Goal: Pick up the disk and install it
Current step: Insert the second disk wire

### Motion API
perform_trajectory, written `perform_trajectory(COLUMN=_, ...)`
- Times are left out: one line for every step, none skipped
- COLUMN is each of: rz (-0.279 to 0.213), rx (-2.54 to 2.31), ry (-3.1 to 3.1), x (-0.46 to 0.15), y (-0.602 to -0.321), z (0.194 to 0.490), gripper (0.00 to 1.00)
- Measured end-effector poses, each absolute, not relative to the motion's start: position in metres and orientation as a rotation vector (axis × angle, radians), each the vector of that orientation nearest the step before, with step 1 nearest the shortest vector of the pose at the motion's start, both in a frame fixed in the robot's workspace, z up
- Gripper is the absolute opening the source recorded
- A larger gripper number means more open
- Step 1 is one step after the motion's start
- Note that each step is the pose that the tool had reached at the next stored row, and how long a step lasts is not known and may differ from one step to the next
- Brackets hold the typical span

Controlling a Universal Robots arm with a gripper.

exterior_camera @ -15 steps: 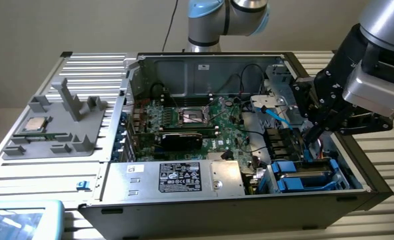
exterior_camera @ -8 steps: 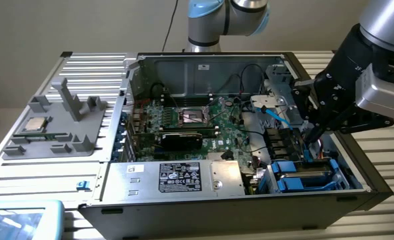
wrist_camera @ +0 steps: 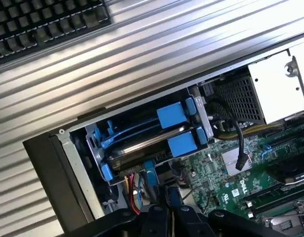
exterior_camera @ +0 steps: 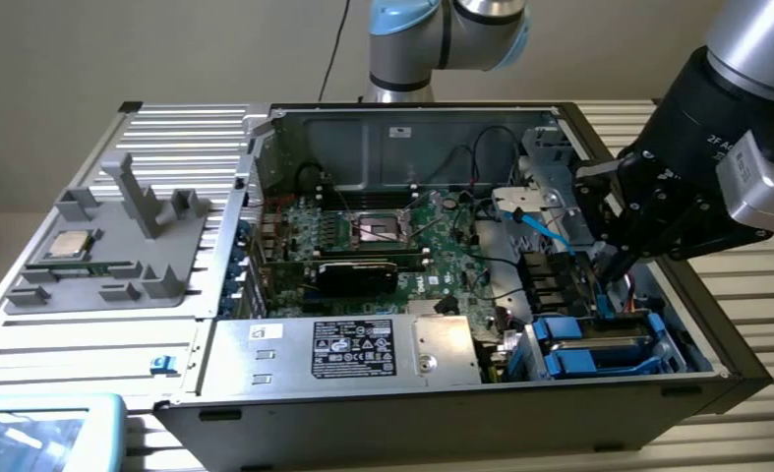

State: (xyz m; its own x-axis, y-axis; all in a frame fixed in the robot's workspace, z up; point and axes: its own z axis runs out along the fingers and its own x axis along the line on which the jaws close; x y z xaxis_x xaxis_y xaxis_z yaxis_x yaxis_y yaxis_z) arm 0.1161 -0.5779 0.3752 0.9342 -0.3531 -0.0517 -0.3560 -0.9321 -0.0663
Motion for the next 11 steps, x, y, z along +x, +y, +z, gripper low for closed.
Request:
perform_trajectory(rz=0.060, rx=-3.021, ry=0.526, x=0.1161, y=-0.5779, z=0.3752, gripper=0.11)
perform_trajectory(rz=0.061, rx=-3.026, ry=0.499, x=0.1161, y=-0.5779, z=0.3751, gripper=0.11)
perform_trajectory(rz=0.061, rx=-3.031, ry=0.472, x=0.1161, y=-0.5779, z=0.3751, gripper=0.11)
perform_trajectory(rz=0.061, rx=-3.035, ry=0.445, x=0.1161, y=-0.5779, z=0.3752, gripper=0.11)
perform_trajectory(rz=0.059, rx=-3.039, ry=0.415, x=0.1161, y=-0.5779, z=0.3752, gripper=0.11)
perform_trajectory(rz=0.057, rx=-3.043, ry=0.387, x=0.1161, y=-0.5779, z=0.3752, gripper=0.11)
perform_trajectory(rz=0.055, rx=-3.047, ry=0.360, x=0.1162, y=-0.5779, z=0.3752, gripper=0.11)
perform_trajectory(rz=0.053, rx=-3.050, ry=0.332, x=0.1162, y=-0.5779, z=0.3752, gripper=0.11)
perform_trajectory(rz=0.050, rx=-3.053, ry=0.305, x=0.1161, y=-0.5779, z=0.3752, gripper=0.11)
perform_trajectory(rz=0.046, rx=-3.055, ry=0.277, x=0.1161, y=-0.5779, z=0.3752, gripper=0.11)
perform_trajectory(rz=0.041, rx=-3.058, ry=0.251, x=0.1161, y=-0.5779, z=0.3752, gripper=0.11)
